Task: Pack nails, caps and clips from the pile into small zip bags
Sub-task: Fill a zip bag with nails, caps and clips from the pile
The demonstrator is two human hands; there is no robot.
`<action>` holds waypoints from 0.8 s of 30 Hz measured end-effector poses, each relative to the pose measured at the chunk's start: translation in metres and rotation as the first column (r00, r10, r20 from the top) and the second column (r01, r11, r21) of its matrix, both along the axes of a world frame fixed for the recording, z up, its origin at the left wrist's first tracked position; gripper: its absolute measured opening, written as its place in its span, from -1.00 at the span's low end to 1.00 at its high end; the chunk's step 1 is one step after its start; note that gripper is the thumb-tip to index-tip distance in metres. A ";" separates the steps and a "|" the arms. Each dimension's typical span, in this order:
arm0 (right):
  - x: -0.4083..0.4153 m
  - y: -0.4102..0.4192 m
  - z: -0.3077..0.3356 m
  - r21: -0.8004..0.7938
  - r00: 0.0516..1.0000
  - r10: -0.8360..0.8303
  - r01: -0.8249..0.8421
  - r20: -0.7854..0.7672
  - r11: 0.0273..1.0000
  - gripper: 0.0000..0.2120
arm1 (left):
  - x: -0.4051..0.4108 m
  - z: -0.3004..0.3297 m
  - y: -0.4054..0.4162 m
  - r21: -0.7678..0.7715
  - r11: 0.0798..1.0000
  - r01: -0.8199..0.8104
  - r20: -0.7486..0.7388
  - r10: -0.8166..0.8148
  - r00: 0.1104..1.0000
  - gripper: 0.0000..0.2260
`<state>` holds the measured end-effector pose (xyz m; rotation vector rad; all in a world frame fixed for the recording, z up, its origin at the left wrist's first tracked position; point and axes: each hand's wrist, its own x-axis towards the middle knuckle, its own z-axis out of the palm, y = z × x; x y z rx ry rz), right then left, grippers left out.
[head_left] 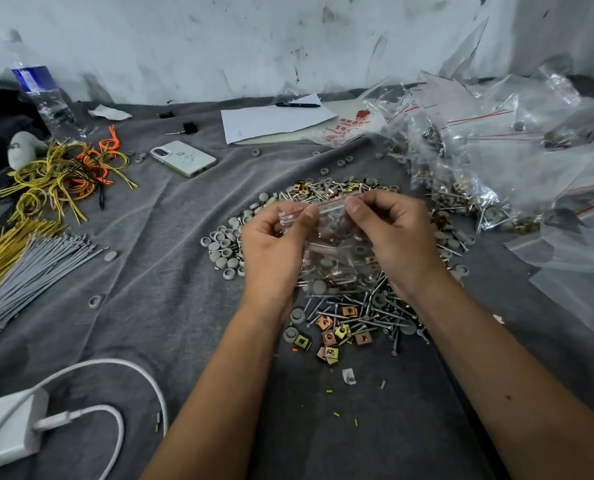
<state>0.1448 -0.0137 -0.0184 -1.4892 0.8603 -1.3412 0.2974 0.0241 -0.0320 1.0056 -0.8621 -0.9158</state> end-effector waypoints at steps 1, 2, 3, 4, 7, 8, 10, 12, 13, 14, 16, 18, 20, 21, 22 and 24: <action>-0.001 0.000 0.000 -0.015 1.000 -0.010 0.010 -0.010 1.000 -0.85 | 0.001 0.001 0.001 -0.004 0.999 -0.034 0.054 0.035 0.998 -0.90; -0.002 -0.001 0.000 -0.029 1.000 -0.013 0.012 -0.023 1.000 -0.86 | 0.002 0.001 0.001 -0.025 0.996 -0.087 0.165 0.090 0.982 -0.85; -0.003 -0.002 0.000 -0.061 0.998 -0.018 0.014 -0.060 0.998 -0.88 | 0.004 0.000 0.001 -0.064 0.989 -0.132 0.308 0.145 0.940 -0.82; -0.005 -0.003 -0.001 -0.124 0.992 -0.029 0.013 -0.126 0.992 -0.89 | 0.005 0.000 0.001 -0.106 0.984 -0.144 0.440 0.176 0.880 -0.80; -0.004 -0.004 -0.002 -0.302 0.950 -0.073 -0.024 -0.305 0.953 -0.91 | 0.007 0.001 0.002 -0.118 0.989 -0.092 0.651 0.147 0.745 -0.85; -0.004 -0.004 -0.002 -0.314 0.942 -0.076 -0.032 -0.325 0.949 -0.93 | 0.007 0.001 0.001 -0.098 0.992 -0.075 0.674 0.122 0.729 -0.87; -0.005 -0.005 -0.003 -0.296 0.931 -0.072 -0.040 -0.358 0.954 -0.93 | 0.008 0.002 0.001 -0.074 0.996 -0.046 0.677 0.084 0.731 -0.91; -0.006 -0.005 -0.003 -0.280 0.918 -0.064 -0.053 -0.391 0.958 -0.89 | 0.009 0.003 0.002 -0.066 0.997 -0.043 0.677 0.077 0.732 -0.94; -0.006 -0.004 -0.004 -0.289 0.909 -0.065 -0.063 -0.412 0.955 -0.86 | 0.008 0.004 0.003 -0.062 0.997 -0.040 0.666 0.071 0.743 -0.95; -0.005 -0.004 -0.004 -0.305 0.897 -0.070 -0.074 -0.436 0.949 -0.82 | 0.007 0.004 0.004 -0.059 0.998 -0.033 0.651 0.064 0.756 -0.95; -0.004 -0.003 -0.004 -0.339 0.871 -0.083 -0.100 -0.484 0.935 -0.74 | 0.006 0.005 0.004 -0.054 0.998 -0.023 0.644 0.053 0.763 -0.95; -0.003 -0.002 -0.004 -0.364 0.853 -0.097 -0.114 -0.513 0.924 -0.72 | 0.006 0.005 0.004 -0.047 0.999 -0.016 0.653 0.043 0.756 -0.94; -0.003 -0.001 -0.003 -0.378 0.844 -0.106 -0.120 -0.526 0.918 -0.73 | 0.007 0.005 0.003 -0.042 0.999 -0.005 0.656 0.031 0.754 -0.94; -0.003 -0.001 -0.003 -0.382 0.840 -0.109 -0.123 -0.531 0.916 -0.74 | 0.007 0.005 0.003 -0.037 0.999 0.000 0.658 0.024 0.752 -0.94; -0.004 -0.002 -0.003 -0.388 0.837 -0.115 -0.122 -0.536 0.913 -0.74 | 0.007 0.005 0.003 -0.033 0.999 0.005 0.662 0.018 0.749 -0.95; -0.003 -0.003 -0.003 -0.404 0.830 -0.135 -0.116 -0.541 0.907 -0.70 | 0.007 0.004 0.003 -0.029 1.000 0.008 0.674 0.014 0.739 -0.96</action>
